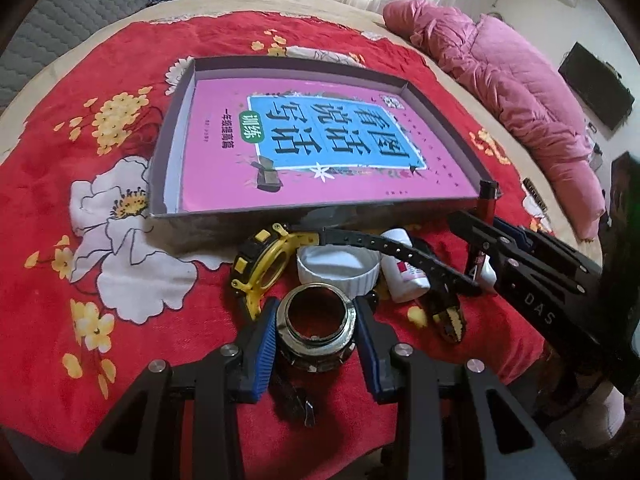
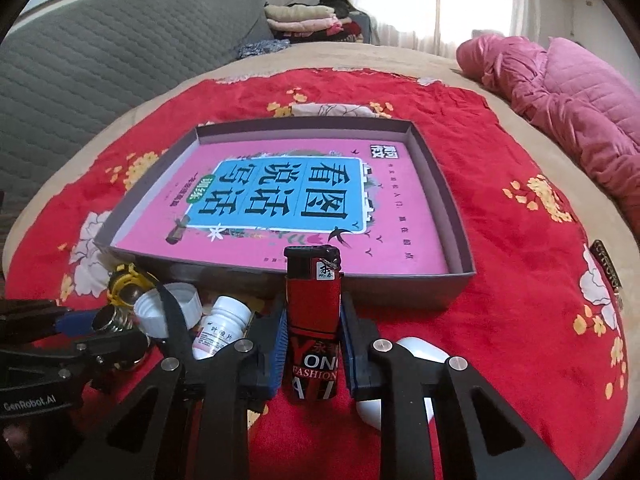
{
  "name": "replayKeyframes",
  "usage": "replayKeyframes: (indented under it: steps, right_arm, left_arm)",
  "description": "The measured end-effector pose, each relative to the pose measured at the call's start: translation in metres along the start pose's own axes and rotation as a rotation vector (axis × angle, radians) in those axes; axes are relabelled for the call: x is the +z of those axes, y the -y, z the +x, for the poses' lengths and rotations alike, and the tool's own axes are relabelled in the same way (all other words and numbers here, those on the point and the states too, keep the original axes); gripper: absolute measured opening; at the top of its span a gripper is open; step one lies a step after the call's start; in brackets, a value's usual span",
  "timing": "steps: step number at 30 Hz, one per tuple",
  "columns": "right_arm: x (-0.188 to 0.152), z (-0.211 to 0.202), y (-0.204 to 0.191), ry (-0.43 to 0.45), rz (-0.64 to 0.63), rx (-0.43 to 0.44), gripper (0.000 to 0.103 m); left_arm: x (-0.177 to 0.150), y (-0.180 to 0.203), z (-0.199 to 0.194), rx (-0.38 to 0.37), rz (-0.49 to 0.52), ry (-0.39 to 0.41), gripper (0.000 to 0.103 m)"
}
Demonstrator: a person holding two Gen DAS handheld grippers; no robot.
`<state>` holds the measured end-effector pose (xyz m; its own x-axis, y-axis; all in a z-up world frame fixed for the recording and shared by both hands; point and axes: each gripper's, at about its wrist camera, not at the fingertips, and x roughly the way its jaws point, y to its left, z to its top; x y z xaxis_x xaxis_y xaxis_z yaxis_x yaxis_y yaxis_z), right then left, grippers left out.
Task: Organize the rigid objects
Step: 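Grasp the red lighter with the right tool while the left tool grasps the silver jar, then carry the lighter into the box with the right tool while the left tool sets the jar inside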
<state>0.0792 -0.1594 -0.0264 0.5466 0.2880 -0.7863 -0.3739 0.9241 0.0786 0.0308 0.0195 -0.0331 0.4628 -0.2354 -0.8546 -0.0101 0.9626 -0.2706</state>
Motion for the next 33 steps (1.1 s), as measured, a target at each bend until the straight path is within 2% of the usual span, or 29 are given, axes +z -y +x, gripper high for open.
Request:
replayKeyframes:
  steps: [20, 33]
  right_arm:
    - [0.013, -0.036, -0.004, 0.043, 0.027, -0.007, 0.023]
    - [0.03, -0.039, 0.001, 0.058, 0.033, -0.043, 0.024]
  left_arm:
    - [0.012, 0.004, -0.051, 0.007, 0.001, 0.16, 0.036]
    - [0.025, 0.001, -0.054, 0.02, -0.004, 0.202, 0.036]
